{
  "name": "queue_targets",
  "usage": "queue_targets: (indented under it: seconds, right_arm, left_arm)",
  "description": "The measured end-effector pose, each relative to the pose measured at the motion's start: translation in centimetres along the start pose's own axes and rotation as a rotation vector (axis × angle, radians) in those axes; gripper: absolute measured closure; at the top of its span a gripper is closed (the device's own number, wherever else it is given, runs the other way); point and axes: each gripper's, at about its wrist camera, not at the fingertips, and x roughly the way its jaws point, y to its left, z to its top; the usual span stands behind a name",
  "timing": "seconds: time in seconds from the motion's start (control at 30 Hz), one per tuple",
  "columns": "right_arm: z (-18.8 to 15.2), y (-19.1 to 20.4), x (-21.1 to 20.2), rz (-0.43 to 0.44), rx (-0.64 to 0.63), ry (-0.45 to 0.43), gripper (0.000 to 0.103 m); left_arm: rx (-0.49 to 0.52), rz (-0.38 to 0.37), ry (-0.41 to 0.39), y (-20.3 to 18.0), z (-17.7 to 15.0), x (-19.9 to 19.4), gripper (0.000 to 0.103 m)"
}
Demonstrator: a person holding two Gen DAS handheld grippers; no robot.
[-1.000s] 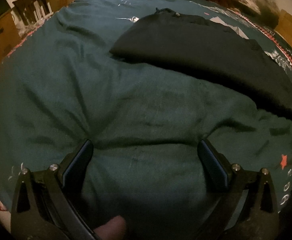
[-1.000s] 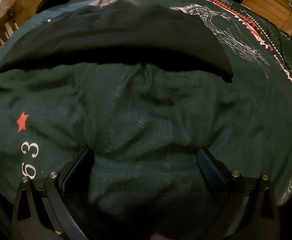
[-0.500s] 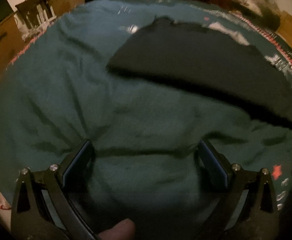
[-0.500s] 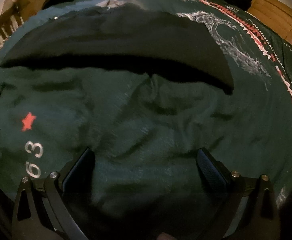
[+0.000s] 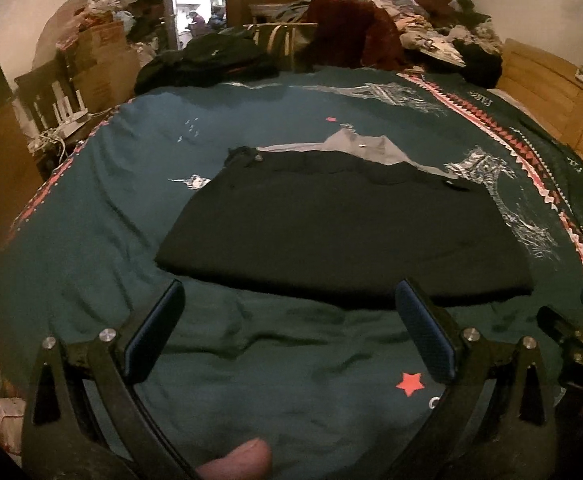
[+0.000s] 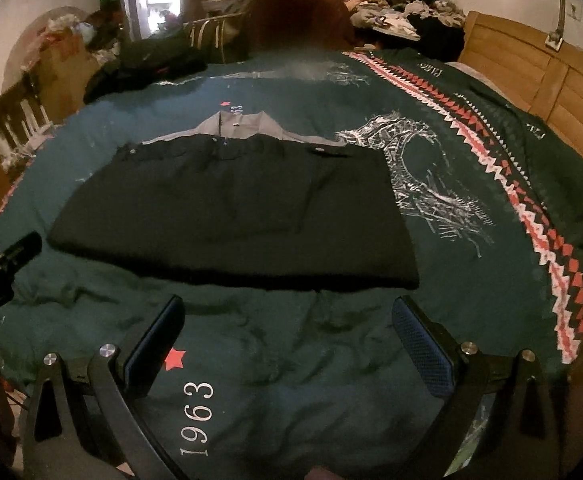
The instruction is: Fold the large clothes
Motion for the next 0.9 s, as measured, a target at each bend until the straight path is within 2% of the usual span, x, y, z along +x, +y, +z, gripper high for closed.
queue_targets:
  seconds: [0.3, 0.37, 0.43, 0.53, 0.67, 0.73, 0.83, 0.9]
  right_arm:
    - [-0.5, -0.3, -0.5, -0.002, 0.032, 0.024, 0.000]
    - [-0.6, -0.3, -0.4, -0.001, 0.031, 0.026, 0.000]
    - [-0.8, -0.3, 0.0, -0.002, 0.022, 0.032, 0.000]
    - [-1.6, -0.1, 0.8, -0.017, -0.015, 0.045, 0.000]
    - [-3.7, -0.4, 2.4, -0.019, -0.037, 0.081, 0.000]
    - [-4.6, -0.3, 3.5, -0.022, -0.053, 0.107, 0.000]
    - [-5.5, 0.2, 4.9, -0.012, -0.078, 0.142, 0.000]
    - [-5.7, 0.7, 5.6, -0.002, -0.091, 0.154, 0.000]
  left_arm:
    - [0.000, -0.022, 0.032, 0.1, -0.4, 0.3, 0.000]
    - [-0.028, -0.066, 0.053, 0.9, -0.5, 1.1, 0.000]
    - [-0.094, -0.143, 0.094, 2.9, -1.2, 2.8, 0.000]
    - [-0.199, -0.161, 0.178, 6.9, -3.2, 5.9, 0.000]
    - [-0.417, -0.176, 0.271, 13.6, -7.3, 9.6, 0.001]
    - [-0.470, -0.245, 0.222, 14.7, -8.2, 9.4, 0.000]
    - [-0.479, -0.271, 0.211, 14.4, -7.7, 9.0, 0.001]
    - [-0.514, -0.335, 0.186, 14.4, -6.7, 8.7, 0.002]
